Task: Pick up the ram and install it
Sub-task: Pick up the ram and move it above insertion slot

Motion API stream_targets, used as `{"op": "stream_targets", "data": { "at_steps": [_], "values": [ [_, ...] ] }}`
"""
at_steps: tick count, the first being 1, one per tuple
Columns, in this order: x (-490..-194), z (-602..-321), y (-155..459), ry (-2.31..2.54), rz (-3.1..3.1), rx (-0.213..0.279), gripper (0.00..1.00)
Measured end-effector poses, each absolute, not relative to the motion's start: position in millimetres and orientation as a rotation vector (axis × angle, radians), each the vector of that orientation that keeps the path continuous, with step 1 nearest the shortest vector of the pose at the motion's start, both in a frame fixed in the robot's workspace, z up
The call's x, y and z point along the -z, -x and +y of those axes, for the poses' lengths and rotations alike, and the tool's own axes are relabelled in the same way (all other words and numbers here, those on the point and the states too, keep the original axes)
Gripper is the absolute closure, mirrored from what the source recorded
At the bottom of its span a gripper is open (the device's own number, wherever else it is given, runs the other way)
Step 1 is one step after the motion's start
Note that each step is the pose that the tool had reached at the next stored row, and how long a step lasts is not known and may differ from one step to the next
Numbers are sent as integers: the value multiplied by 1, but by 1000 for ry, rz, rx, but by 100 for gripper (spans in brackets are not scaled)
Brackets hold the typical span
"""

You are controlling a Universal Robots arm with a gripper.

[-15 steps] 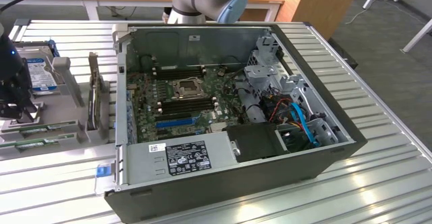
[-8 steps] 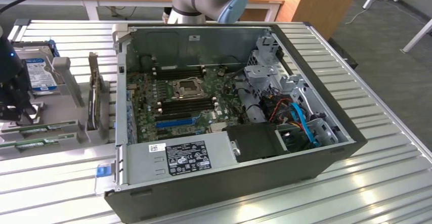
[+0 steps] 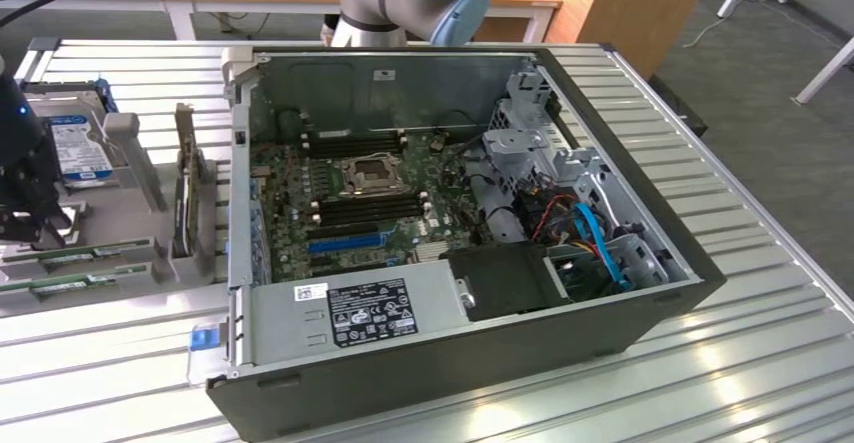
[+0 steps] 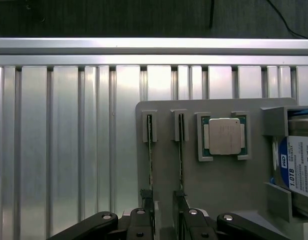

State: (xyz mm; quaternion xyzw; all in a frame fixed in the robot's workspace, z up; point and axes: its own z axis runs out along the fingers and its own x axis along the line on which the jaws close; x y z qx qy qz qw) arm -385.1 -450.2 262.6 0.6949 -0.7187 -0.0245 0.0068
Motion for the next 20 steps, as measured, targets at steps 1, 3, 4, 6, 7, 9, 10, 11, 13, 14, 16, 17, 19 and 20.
{"op": "stream_targets", "data": {
  "at_steps": [1,3,4,6,7,9,10,11,13,14,16,17,19,20],
  "values": [
    [-262,-450,385,-2174,-2248,77,71],
    [-261,-450,385,-2174,-2248,77,71],
    [-261,-450,385,-2173,-2248,77,71],
    [-259,-451,385,-2174,-2248,77,71],
    [-259,-451,385,-2174,-2248,77,71],
    [-258,-451,385,-2173,-2248,77,71],
    [-258,-451,385,-2173,-2248,77,71],
    [-258,-451,385,-2174,-2248,77,71],
    [-257,-451,385,-2174,-2248,77,71],
    [-257,-451,385,-2174,-2248,77,71],
    [-256,-451,385,-2173,-2248,77,71],
    [-256,-451,385,-2173,-2248,77,71],
    [-255,-451,385,-2173,-2248,77,71],
    [-255,-451,385,-2174,-2248,77,71]
  ]
}}
